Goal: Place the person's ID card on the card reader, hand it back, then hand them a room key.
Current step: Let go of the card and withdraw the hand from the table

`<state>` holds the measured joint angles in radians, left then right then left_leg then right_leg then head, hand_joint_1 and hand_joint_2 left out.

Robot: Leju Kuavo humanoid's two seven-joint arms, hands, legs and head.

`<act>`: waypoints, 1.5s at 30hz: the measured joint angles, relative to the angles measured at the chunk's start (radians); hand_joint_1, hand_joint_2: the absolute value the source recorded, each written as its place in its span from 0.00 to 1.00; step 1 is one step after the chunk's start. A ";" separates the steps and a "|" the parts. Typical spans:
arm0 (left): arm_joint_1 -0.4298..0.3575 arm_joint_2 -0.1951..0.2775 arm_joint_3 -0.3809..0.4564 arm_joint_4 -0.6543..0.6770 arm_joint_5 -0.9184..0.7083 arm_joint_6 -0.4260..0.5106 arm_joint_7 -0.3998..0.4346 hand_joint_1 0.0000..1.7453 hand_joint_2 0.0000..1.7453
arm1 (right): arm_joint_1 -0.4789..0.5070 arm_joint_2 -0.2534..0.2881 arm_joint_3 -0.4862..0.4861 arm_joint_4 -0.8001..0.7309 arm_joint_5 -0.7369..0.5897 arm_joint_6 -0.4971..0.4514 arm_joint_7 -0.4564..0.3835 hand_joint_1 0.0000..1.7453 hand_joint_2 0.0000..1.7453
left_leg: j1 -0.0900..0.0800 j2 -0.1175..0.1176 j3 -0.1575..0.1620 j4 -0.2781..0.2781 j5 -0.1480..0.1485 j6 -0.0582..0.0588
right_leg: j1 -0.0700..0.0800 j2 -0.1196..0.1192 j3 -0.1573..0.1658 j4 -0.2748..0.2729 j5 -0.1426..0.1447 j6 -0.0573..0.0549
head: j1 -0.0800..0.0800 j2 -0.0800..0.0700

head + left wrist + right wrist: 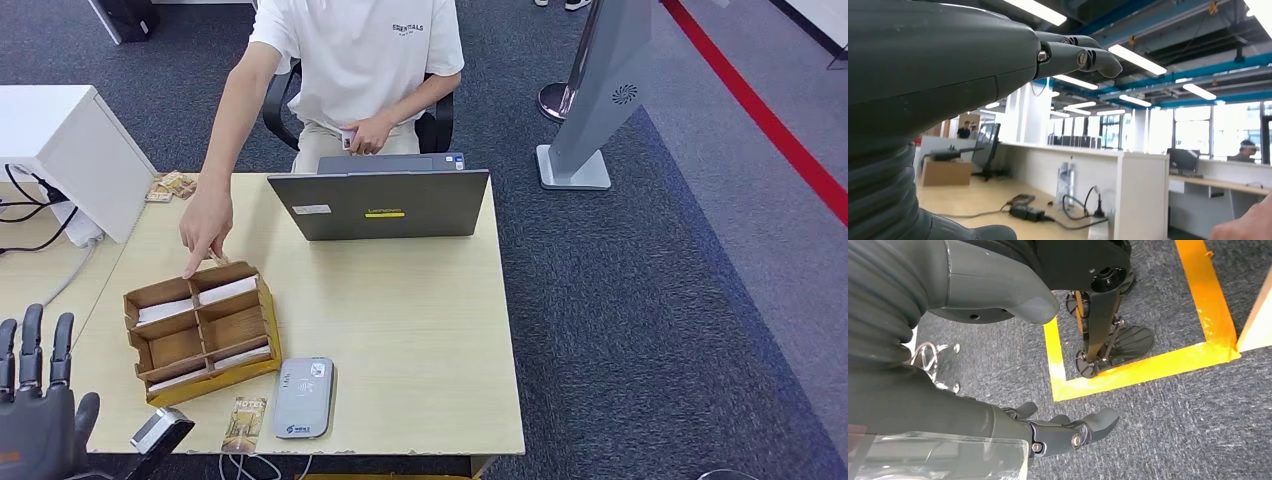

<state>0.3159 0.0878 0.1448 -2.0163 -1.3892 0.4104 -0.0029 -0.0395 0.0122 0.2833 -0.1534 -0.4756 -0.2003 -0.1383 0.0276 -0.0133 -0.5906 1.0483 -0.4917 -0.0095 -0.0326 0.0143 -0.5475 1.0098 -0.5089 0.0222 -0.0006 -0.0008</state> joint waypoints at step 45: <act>-0.387 -0.228 1.022 1.597 0.338 -0.286 -0.260 0.00 1.00 | -0.025 0.007 0.029 -0.003 0.111 0.022 0.074 0.00 1.00 | 0.000 -0.001 0.000 0.000 0.000 0.000 | 0.000 -0.002 0.000 -0.001 0.000 0.000 | 0.000 0.000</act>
<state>-0.0714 -0.1407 1.1663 -0.4189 -1.0514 0.1244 -0.2626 -0.0649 0.0195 0.3124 -0.1568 -0.3643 -0.1781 -0.0644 0.0271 -0.0145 -0.5905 1.0483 -0.4917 -0.0094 -0.0328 0.0128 -0.5472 1.0091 -0.5089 0.0224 -0.0009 -0.0008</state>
